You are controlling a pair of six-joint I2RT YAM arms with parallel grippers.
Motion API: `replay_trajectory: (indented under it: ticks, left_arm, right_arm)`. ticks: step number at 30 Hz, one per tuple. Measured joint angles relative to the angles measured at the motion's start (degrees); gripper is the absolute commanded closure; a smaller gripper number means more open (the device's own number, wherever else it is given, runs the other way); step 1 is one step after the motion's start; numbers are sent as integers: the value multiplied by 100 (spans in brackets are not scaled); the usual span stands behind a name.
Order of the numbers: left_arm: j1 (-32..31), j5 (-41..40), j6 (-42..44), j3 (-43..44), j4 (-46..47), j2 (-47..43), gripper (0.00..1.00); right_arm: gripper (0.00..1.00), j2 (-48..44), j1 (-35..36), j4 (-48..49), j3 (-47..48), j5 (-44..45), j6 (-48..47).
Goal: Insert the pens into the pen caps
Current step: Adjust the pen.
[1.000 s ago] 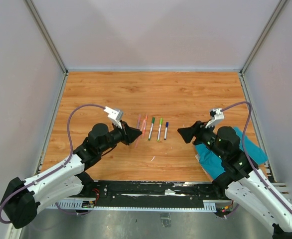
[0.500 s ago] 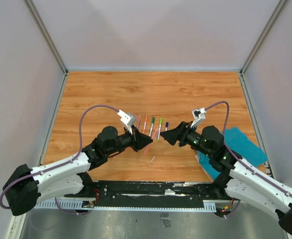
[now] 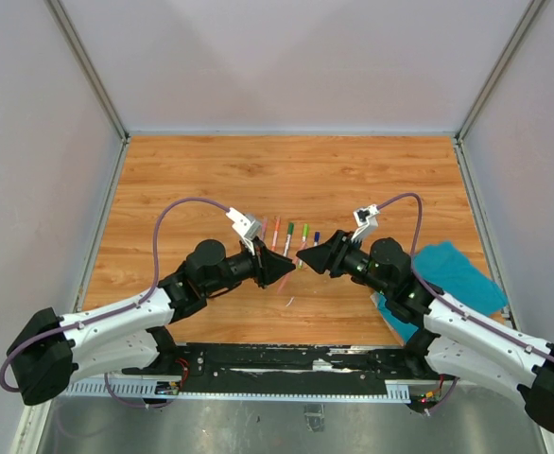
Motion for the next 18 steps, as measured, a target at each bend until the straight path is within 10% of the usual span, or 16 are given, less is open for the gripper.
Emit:
replay_trajectory:
  ticks: [10,18]
  left_arm:
    - [-28,22,11,22,33,68,99]
    - [-42,48,87,22,46,90,56]
  right_arm:
    - [82,216,4,339,0,-52,120]
    - [99,238,7,481,-28,-164,166]
